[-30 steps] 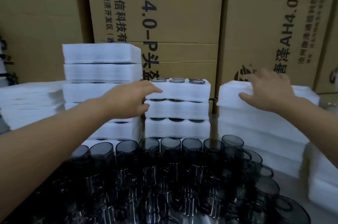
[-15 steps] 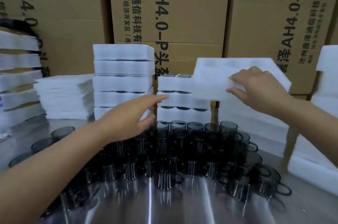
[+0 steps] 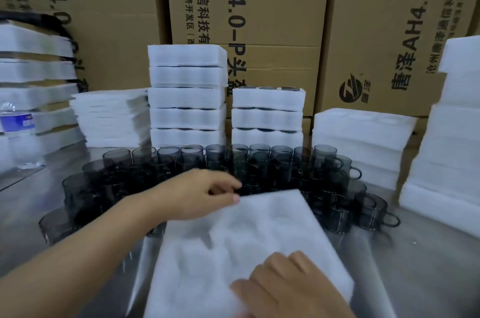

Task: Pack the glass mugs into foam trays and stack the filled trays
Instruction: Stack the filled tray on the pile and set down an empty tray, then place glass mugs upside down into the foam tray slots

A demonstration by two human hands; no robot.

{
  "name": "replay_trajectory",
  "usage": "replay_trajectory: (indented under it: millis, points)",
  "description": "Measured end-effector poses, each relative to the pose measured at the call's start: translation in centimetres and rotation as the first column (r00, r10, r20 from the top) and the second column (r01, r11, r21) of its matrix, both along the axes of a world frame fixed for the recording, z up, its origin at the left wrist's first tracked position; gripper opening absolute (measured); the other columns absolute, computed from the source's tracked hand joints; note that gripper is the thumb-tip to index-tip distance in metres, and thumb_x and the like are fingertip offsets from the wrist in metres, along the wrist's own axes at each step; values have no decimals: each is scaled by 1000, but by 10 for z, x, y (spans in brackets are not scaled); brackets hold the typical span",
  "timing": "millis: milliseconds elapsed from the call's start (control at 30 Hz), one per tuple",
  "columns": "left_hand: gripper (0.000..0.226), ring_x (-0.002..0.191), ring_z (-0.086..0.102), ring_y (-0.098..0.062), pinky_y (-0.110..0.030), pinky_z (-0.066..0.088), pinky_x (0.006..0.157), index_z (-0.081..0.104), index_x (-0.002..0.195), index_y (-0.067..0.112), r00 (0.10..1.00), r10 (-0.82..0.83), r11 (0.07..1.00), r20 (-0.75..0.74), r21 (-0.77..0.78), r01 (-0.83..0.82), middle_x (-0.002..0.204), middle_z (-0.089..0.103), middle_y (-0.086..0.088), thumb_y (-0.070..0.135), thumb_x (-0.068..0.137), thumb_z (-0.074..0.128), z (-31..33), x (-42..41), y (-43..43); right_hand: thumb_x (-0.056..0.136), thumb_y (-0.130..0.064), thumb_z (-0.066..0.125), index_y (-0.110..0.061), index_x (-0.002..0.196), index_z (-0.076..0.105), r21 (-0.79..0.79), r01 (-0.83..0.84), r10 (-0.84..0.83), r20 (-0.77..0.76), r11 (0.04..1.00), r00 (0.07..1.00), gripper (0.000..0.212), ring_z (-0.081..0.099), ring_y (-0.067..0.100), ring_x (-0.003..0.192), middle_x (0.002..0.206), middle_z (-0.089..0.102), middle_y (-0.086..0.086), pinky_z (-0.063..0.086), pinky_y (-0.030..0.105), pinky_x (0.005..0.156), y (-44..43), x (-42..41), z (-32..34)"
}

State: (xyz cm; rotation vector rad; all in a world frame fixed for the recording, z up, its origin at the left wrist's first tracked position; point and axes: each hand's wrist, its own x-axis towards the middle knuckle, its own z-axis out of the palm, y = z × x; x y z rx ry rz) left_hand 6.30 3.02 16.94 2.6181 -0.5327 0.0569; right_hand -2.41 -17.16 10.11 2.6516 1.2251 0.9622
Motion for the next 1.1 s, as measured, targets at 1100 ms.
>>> replay_trajectory:
  millis: [1100]
  points:
    - [28,55,62,-26,-22,35,47,75,79,35,983,183,907,-30,-381,-181,68,70,-1,25,90,51,-61,7,2,95,-33,52,-22,81,60,185,491,-227,-714,851,663,20,60,24,85,87,64,2,39,26,67,46,134,20]
